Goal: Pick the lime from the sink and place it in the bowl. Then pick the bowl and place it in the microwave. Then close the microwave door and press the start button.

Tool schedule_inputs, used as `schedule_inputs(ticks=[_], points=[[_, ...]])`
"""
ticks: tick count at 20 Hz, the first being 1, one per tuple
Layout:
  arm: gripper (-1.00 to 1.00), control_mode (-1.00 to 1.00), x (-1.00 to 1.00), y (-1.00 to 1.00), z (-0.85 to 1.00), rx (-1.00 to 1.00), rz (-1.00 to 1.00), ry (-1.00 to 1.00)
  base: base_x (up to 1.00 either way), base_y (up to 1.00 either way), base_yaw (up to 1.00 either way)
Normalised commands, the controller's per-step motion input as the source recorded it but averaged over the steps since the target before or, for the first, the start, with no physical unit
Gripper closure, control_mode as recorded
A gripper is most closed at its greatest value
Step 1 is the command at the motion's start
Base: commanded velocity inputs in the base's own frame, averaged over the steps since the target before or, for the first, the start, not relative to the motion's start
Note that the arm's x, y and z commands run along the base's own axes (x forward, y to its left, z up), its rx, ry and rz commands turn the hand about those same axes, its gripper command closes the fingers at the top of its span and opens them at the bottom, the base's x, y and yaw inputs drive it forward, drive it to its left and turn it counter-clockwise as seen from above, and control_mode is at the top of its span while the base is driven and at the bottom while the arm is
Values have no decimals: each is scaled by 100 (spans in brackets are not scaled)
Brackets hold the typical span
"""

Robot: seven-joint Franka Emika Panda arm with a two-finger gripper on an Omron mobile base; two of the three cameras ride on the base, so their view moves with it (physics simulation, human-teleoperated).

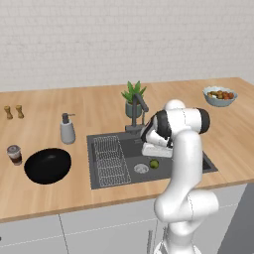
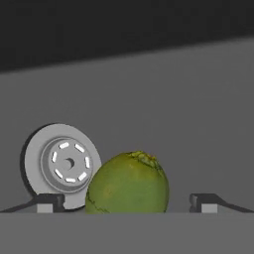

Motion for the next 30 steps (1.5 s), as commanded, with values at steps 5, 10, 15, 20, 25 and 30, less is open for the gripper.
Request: schedule_inputs(ticks=[5, 10, 15, 20, 25, 30], points=[[-100, -100, -2, 3, -27, 0, 0, 0, 0, 0, 0], [-100, -100, -2, 15, -19, 0, 0, 0, 0, 0, 0], [-100, -100, -2, 14, -17, 0, 0, 2, 0, 0, 0], [100, -100, -2, 12, -24, 0, 0, 4, 0, 0, 0], [100, -100, -28, 0, 7, 0, -1, -1, 0, 0, 0], [100, -100, -88, -5, 82, 0, -6, -16, 0, 0, 0]])
